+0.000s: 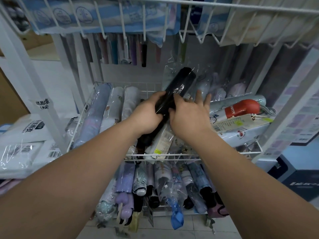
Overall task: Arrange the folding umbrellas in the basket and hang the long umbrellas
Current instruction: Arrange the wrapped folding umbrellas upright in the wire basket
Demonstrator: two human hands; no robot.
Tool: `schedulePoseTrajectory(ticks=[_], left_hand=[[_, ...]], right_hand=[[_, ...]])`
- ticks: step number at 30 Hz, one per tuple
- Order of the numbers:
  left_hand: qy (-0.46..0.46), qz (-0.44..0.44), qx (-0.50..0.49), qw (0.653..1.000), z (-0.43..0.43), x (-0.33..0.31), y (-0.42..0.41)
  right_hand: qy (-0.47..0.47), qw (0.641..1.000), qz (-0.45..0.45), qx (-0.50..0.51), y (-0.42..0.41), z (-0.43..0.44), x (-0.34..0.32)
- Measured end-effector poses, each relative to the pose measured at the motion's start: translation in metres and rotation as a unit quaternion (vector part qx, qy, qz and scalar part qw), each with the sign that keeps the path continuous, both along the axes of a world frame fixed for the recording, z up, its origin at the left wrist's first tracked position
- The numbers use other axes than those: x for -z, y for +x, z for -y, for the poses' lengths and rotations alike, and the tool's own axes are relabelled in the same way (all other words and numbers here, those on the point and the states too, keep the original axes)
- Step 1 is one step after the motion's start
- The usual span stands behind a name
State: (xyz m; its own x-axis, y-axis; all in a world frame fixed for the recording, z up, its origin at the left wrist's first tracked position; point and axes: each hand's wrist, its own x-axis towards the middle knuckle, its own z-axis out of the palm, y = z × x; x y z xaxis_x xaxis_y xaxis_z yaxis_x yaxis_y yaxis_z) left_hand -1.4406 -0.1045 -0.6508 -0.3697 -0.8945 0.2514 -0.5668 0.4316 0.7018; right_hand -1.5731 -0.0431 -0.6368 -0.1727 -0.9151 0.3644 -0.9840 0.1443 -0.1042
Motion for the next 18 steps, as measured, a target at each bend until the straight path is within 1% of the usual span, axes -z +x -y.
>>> schedulePoseTrajectory(ticks=[3,5,7,10,11,13,15,18], left_hand=[[0.027,-0.047,0.023,0.998,-0.003,-0.001,0.003],[0.047,-0.109,0.029,0.992,-0.005,-0.002,0.005],[0.062,-0.164,0.017,0.984,-0.009,-0.008,0.007],[0.103,-0.238,0.011,0.966,-0.013,-0.019,0.009],[0.124,-0.267,0.014,0.956,-0.015,-0.022,0.011],[0.165,-0.323,0.027,0.931,-0.018,-0.026,0.017],[0.194,-0.371,0.053,0.907,-0.023,-0.026,0.022],[0.206,-0.42,0.077,0.881,-0.03,-0.024,0.027]], right_hand=[[0.013,0.999,0.051,-0.009,0.002,0.005,-0.001],[0.003,0.996,0.085,-0.014,0.003,0.008,0.0],[-0.033,0.993,0.112,-0.026,0.004,0.009,0.001],[-0.118,0.979,0.152,-0.068,0.007,0.008,0.003],[-0.146,0.967,0.189,-0.091,0.008,0.007,0.004],[-0.175,0.929,0.298,-0.134,0.011,0.004,0.004],[-0.159,0.881,0.421,-0.146,0.019,0.0,0.001],[-0.109,0.791,0.586,-0.135,0.036,-0.005,0.001]])
